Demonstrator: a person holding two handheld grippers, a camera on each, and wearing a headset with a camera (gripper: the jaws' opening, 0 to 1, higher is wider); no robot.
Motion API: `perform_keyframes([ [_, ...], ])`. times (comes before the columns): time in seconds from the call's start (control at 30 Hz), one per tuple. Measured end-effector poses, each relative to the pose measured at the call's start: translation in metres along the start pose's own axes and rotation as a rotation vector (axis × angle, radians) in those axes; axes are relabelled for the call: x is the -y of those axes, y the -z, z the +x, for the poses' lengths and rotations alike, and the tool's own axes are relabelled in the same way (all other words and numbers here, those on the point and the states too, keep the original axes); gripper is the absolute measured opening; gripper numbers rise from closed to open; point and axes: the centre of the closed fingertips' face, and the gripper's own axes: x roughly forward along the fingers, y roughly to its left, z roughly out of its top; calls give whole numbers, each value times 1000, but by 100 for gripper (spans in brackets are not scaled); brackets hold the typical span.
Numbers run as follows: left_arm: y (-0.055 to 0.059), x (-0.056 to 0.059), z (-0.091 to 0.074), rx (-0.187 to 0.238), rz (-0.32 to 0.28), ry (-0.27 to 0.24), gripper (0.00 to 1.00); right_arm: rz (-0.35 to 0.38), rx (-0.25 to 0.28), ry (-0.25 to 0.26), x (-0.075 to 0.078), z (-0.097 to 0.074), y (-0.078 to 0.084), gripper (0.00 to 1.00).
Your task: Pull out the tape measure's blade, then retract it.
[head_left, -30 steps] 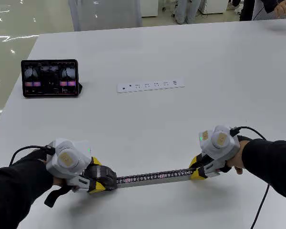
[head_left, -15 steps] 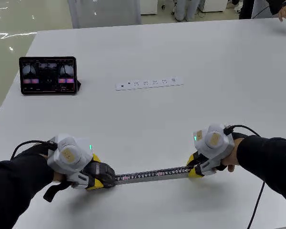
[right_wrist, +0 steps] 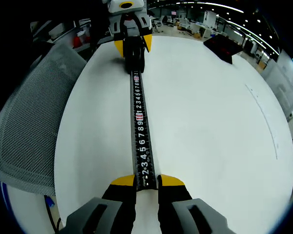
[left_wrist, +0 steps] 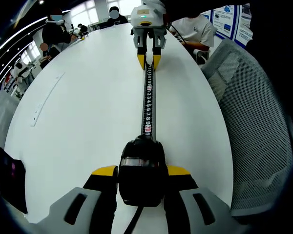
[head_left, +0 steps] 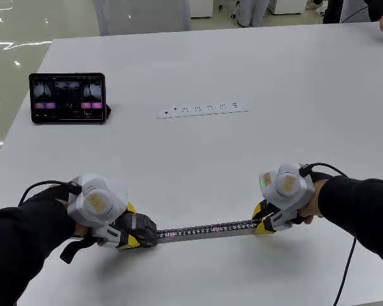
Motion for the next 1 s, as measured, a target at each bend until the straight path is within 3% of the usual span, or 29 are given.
perform_keyframes([
  [0.27,8,-2,-7,-7,-25,-9,32,-5,-12,4,0,-6,1,19],
  [0.47,6,-6,-14,13,-49,-35,36,5,3,25,1,-10,3,21],
  [0.63,5,-8,-19,30,-70,-45,40,56,47,40,0,-15,-6,36],
  [0.83,4,-8,-23,57,-151,-57,56,120,61,52,0,-20,-9,48],
  [0.97,4,-10,-29,85,-195,-85,64,163,92,67,0,-24,-13,51],
  [1.0,6,-10,-31,94,-230,-88,69,176,102,76,0,-25,-13,52],
])
